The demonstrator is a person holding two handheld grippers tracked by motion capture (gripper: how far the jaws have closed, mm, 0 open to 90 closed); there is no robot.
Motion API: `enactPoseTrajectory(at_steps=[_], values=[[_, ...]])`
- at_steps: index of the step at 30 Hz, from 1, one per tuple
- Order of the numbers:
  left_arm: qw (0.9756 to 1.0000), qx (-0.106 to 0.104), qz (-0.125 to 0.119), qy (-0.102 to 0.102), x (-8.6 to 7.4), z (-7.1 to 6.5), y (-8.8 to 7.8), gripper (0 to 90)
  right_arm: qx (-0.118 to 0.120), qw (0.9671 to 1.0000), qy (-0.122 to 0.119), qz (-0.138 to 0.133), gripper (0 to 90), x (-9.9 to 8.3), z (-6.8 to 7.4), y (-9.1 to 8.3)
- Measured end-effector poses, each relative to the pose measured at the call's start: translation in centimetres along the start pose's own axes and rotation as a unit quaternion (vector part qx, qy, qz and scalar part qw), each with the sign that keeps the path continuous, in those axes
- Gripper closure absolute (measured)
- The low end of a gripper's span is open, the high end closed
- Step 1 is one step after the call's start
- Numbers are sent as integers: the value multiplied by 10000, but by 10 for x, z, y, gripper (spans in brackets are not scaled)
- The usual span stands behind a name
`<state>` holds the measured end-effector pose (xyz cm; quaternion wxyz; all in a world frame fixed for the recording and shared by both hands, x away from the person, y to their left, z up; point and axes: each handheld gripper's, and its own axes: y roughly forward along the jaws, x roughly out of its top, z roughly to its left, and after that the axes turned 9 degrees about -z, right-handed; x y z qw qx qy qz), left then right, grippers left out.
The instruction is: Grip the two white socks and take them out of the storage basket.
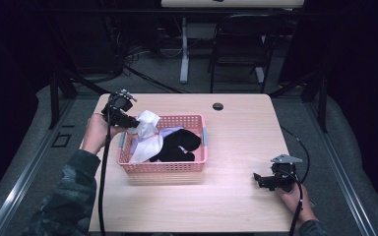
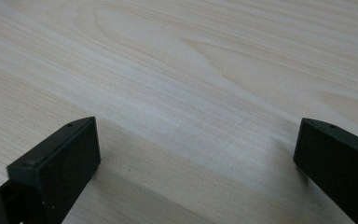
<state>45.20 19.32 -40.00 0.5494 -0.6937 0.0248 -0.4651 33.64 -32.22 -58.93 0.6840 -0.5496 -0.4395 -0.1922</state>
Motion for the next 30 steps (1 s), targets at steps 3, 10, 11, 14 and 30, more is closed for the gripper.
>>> enactPoseTrajectory(at_steps=[3,10,11,14,30], values=[[10000,32,-42,-7,0,1,-6,790,-1,10000,-1,-1,0,0,0,0],[9998,103,-124,-119,-5,8,-16,790,0,10000,0,-1,0,0,0,0],[9997,121,-136,-135,-7,9,-18,790,1,10000,-1,-4,0,0,0,0],[9996,165,-155,-197,-11,14,-24,790,0,10000,1,0,0,0,0,0],[9970,434,-321,-558,-39,42,-51,790,0,10000,0,-3,0,0,0,0]])
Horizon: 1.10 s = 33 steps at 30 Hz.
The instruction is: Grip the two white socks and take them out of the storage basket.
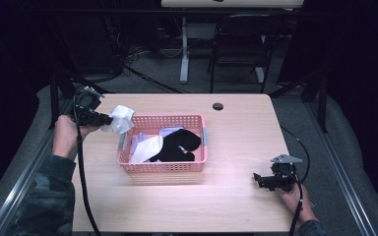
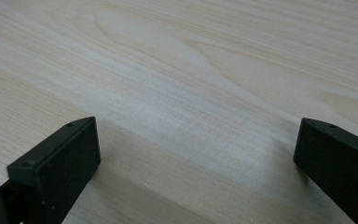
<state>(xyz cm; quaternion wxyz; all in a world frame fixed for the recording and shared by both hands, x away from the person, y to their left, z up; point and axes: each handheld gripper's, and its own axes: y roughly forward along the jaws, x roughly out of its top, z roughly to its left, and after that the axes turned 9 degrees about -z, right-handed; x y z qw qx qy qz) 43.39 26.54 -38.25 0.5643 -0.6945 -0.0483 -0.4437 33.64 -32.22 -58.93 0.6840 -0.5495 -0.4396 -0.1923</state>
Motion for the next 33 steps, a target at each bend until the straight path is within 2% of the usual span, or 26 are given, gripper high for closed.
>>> enactPoseTrajectory(at_steps=[11,22,33], values=[[9996,196,9,-222,-19,19,-12,790,0,10000,-1,2,0,0,0,0],[9977,450,67,-509,-42,41,-26,790,-1,10000,-1,4,0,0,0,0],[9955,587,121,-736,-57,54,-25,790,0,10000,1,0,0,0,0,0]])
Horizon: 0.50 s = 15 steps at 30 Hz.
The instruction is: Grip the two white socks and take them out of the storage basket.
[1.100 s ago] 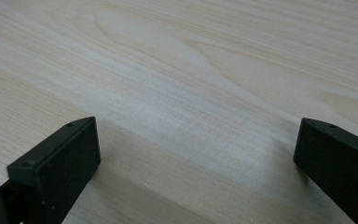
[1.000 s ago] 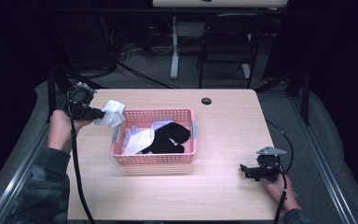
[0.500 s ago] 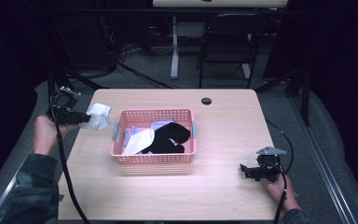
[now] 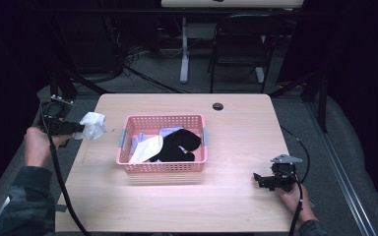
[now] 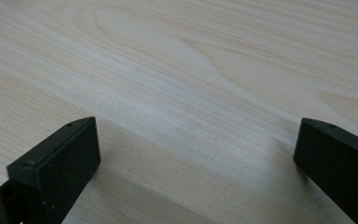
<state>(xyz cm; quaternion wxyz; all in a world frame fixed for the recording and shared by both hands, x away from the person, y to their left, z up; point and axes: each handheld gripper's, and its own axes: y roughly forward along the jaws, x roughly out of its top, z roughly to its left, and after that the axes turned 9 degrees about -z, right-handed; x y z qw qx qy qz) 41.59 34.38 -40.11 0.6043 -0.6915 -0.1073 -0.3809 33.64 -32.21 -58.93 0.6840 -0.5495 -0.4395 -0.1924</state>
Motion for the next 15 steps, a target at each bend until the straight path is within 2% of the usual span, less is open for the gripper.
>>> enactPoseTrajectory(at_steps=[15], values=[[9991,17,316,-297,-23,12,28,790,-1,10000,-3,2,0,0,0,0]])
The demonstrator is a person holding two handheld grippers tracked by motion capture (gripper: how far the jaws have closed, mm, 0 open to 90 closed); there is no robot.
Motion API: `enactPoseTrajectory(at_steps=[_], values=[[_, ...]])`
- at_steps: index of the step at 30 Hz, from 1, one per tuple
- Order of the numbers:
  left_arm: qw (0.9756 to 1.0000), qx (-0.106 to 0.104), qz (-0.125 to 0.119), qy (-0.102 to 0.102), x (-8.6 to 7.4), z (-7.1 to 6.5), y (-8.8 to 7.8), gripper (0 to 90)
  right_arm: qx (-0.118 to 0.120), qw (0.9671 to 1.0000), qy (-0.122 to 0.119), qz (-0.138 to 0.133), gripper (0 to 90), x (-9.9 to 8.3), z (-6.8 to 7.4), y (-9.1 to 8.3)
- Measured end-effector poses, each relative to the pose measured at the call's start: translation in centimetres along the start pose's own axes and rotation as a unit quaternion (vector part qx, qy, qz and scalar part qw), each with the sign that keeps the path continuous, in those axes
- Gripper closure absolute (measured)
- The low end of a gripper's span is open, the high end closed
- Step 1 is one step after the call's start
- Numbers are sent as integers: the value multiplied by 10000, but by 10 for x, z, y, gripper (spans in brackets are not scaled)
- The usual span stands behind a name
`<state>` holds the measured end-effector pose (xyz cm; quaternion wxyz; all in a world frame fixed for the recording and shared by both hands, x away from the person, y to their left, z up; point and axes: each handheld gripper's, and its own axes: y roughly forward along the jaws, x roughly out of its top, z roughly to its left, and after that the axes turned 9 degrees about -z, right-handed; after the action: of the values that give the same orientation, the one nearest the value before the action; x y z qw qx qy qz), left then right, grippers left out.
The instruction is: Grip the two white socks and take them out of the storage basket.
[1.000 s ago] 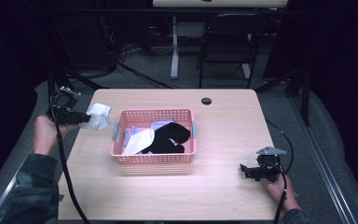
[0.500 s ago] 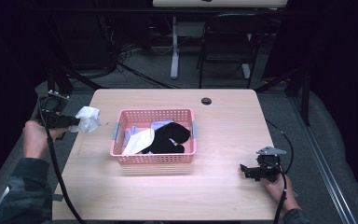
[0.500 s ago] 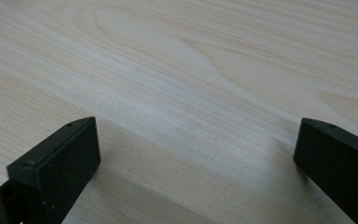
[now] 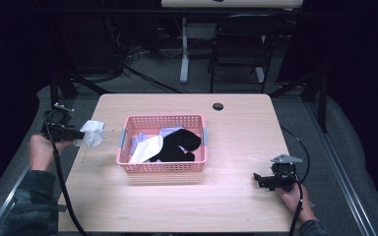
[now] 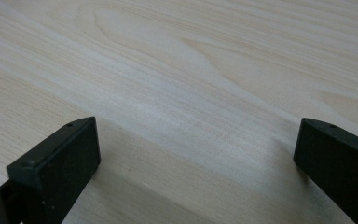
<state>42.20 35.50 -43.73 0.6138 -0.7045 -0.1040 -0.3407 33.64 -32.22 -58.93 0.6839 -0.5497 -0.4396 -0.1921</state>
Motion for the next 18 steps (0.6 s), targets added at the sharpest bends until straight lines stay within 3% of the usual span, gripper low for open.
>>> enactPoseTrajectory(at_steps=[18], values=[[9984,-142,461,-310,-28,5,60,789,0,10000,2,0,0,0,0,0]])
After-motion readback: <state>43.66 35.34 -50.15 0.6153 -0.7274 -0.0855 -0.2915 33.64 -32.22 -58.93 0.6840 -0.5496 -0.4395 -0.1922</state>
